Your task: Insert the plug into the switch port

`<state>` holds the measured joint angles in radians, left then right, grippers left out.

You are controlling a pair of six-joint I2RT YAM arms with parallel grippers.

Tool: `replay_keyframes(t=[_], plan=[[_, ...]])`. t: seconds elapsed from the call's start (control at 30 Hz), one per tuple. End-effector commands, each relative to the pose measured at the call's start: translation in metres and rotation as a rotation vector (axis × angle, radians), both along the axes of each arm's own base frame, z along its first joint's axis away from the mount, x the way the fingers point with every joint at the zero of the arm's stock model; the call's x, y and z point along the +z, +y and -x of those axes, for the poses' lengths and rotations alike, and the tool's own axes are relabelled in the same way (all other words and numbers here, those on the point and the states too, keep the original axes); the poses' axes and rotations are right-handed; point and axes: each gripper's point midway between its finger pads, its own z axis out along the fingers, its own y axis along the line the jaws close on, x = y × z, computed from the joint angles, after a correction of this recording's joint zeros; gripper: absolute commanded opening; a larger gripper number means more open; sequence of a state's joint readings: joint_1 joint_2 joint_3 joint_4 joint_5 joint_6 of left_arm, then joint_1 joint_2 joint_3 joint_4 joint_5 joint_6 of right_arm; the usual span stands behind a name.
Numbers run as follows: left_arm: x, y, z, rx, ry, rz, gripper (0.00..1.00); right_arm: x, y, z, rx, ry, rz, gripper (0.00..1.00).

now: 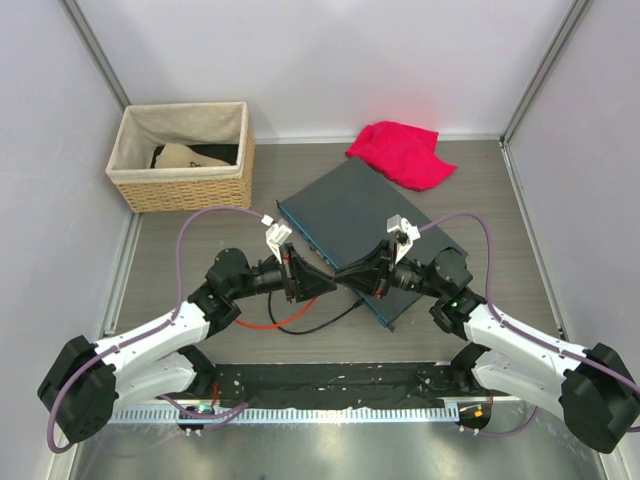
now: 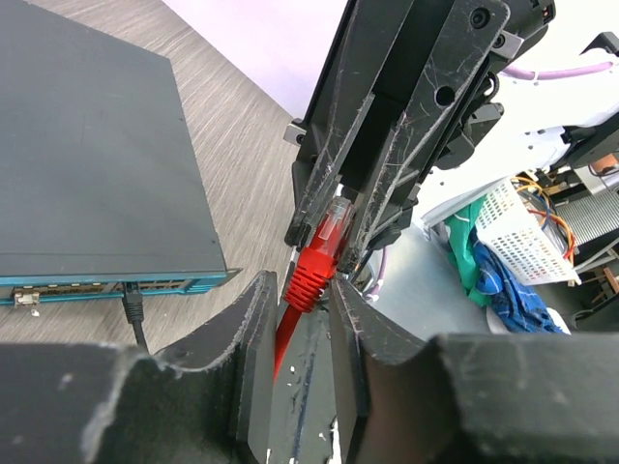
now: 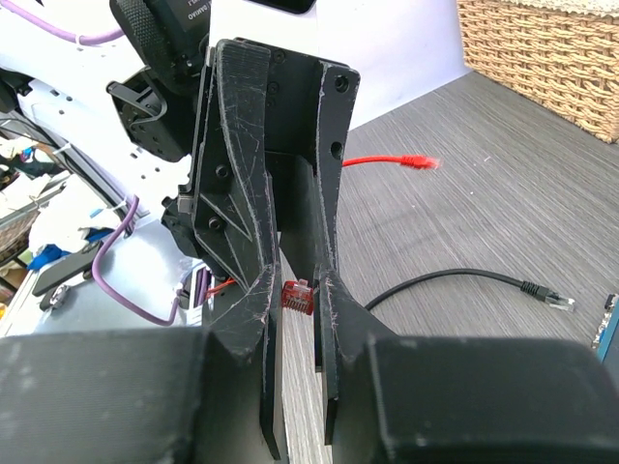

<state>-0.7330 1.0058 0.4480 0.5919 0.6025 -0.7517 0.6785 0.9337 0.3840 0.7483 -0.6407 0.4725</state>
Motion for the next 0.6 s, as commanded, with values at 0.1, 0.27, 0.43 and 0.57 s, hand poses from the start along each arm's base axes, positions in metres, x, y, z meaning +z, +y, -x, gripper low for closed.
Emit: replay_keyframes(t=[0.1, 0.27, 0.43, 0.57], plan=[[0.013, 0.005, -0.007, 0.027, -0.034, 0.06, 0.28, 0.017, -0.003, 0.004, 0.01, -0.083, -0.042, 0.01], [0.014, 0.005, -0.007, 0.019, -0.033, 0.075, 0.16, 0.012, -0.001, 0.005, 0.022, -0.082, -0.028, 0.01], [0.001, 0.006, -0.014, 0.052, -0.019, 0.004, 0.0, 0.005, -0.002, 0.002, 0.01, -0.087, -0.005, 0.01], [-0.014, 0.014, -0.027, 0.141, -0.019, -0.091, 0.0, -0.004, -0.005, -0.006, -0.039, -0.066, 0.035, 0.2]])
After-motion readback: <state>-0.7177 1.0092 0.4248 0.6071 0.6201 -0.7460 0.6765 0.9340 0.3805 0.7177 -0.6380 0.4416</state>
